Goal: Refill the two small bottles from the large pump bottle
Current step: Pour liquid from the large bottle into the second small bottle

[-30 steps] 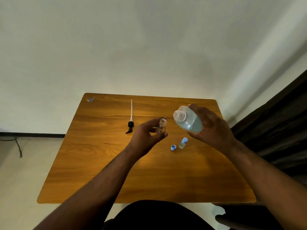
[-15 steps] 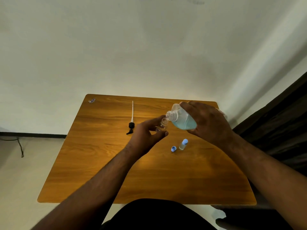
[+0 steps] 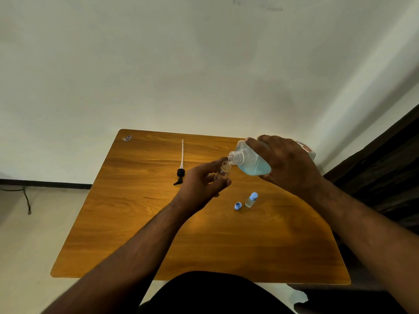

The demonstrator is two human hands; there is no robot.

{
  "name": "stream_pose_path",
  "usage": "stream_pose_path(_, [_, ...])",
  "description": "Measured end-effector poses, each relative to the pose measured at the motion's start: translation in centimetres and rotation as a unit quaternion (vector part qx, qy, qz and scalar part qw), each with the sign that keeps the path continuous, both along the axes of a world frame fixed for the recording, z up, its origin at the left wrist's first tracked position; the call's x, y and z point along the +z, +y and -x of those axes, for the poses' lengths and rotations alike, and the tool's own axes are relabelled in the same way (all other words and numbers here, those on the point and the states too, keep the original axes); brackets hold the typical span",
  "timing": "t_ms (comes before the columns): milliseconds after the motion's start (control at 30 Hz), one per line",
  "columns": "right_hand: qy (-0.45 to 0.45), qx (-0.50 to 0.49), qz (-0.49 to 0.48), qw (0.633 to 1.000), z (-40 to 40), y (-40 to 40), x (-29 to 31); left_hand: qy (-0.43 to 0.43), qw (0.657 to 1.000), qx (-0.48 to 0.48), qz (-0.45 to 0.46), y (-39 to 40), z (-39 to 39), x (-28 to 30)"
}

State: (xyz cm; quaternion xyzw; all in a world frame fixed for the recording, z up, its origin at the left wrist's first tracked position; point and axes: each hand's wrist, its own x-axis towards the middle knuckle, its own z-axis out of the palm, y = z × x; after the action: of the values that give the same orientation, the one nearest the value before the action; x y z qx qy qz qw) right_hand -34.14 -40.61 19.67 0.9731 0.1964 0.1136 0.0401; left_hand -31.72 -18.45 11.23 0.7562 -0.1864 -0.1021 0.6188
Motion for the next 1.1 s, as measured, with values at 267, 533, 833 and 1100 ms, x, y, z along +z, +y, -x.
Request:
stream_pose_path(267, [-0.016, 0.015, 0.016, 1.0, -0.2, 0.0, 0.6, 0.016, 1.0, 0.001, 0.004, -0.1, -0.2, 0.2])
stream_pose_path(533, [-0.025, 0.021, 0.036, 0.999, -0.7, -0.2, 1.1, 0.018, 1.0, 0.004, 0.008, -0.3, -0.5, 0.5])
stream_pose_path(833, [-0.037, 0.037, 0.048, 0.997, -0.9, -0.2, 1.2, 0.02, 1.0, 0.001, 0.006, -0.3, -0.6, 0.4])
stream_pose_path(1100, [-0.035, 0.032, 0.061, 0.997, -0.8, -0.3, 1.4, 0.021, 1.0, -0.003, 0.009, -0.4, -0.5, 0.5])
